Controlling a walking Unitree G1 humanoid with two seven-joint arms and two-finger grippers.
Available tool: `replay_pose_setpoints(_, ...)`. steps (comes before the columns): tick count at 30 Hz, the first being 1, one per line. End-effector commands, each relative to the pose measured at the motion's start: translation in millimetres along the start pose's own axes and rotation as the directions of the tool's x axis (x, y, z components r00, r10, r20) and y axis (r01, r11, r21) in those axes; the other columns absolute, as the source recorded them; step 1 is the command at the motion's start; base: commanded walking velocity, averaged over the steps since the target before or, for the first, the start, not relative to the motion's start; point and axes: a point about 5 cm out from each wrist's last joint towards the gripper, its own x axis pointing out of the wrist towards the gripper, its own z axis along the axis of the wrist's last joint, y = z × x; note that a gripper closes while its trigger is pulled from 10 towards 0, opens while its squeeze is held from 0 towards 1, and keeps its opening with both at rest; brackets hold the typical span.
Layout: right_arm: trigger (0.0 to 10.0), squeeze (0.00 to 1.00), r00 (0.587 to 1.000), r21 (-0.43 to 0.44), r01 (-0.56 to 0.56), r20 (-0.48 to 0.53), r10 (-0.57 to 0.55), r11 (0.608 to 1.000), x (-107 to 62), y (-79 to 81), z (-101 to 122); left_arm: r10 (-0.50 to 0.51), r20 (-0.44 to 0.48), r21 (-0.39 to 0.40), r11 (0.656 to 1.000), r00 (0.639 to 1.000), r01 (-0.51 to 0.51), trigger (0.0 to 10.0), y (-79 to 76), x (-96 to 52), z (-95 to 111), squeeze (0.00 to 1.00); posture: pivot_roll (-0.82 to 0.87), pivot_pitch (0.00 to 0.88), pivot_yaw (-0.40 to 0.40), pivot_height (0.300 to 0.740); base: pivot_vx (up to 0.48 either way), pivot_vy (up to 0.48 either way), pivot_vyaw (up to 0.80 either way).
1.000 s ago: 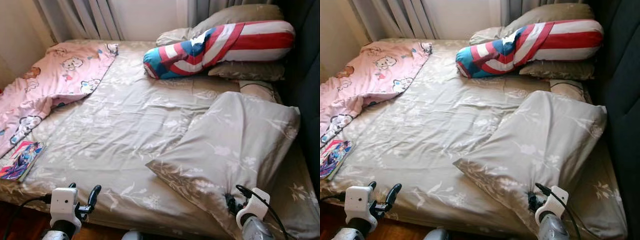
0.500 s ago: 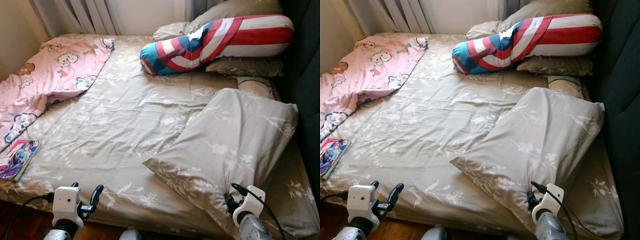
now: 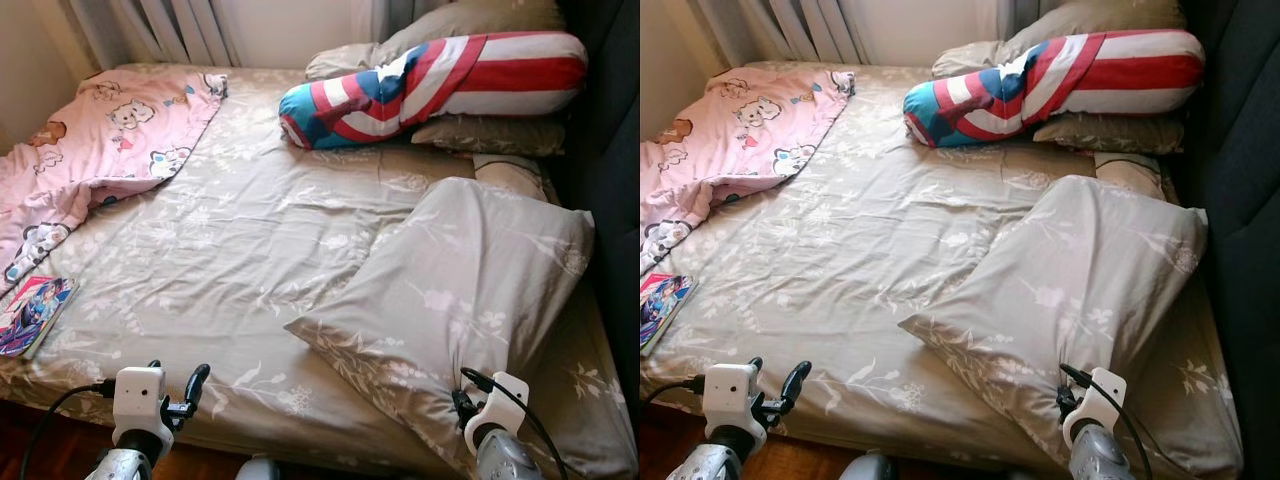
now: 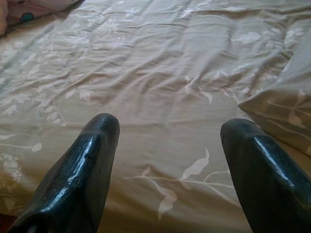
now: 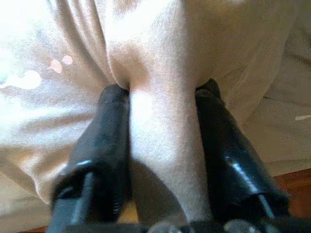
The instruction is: Clean up the room
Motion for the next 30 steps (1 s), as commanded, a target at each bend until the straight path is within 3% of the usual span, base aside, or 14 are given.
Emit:
replay_pose_setpoints(1,0.0,0.0,0.991,0.007,0.011,-0.13,-0.01,1.0,-6.1,-0.3,-34,0.017,-0.014,0.026,1.0,1.0,-0.017,10.0,5.3,-0.8,-3,0.0,0.13,0.075,0.038,0.667,0.0,0.0,0.0)
replay_pose_setpoints(13,0.0,0.0,0.994,0.015,0.066,-0.09,-0.065,0.998,-5.0,-10.2,-24,0.038,0.007,0.025,0.999,0.999,-0.038,10.0,10.2,18.2,-3,0.0,0.09,0.0,0.027,0.667,0.0,0.0,0.0)
replay_pose_setpoints(23,0.0,0.0,0.985,0.019,0.172,0.025,-0.173,0.985,-1.3,-21.1,7,0.056,0.016,0.024,0.998,0.998,-0.056,10.0,12.7,24.4,-5,0.0,0.07,0.0,0.014,0.667,0.0,0.0,0.0)
replay_pose_setpoints(26,0.0,0.0,0.962,0.029,0.26,0.084,-0.261,0.965,-2.1,-34.0,24,0.061,0.022,0.022,0.998,0.998,-0.062,10.0,13.4,25.7,-4,0.0,0.06,0.0,0.007,0.667,0.0,0.0,0.0)
replay_pose_setpoints(28,0.0,0.0,0.909,0.059,0.381,0.157,-0.385,0.923,-5.7,-52.8,46,0.069,0.025,0.019,0.997,0.997,-0.07,10.0,14.9,26.3,-5,0.0,0.06,0.0,0.005,0.667,0.0,0.0,0.0)
replay_pose_setpoints(30,0.0,0.0,0.887,0.072,0.418,0.182,-0.424,0.906,-7.5,-59.2,54,0.072,0.025,0.018,0.997,0.997,-0.072,10.0,15.2,26.9,-6,0.0,0.05,0.0,0.004,0.667,0.0,0.0,0.0)
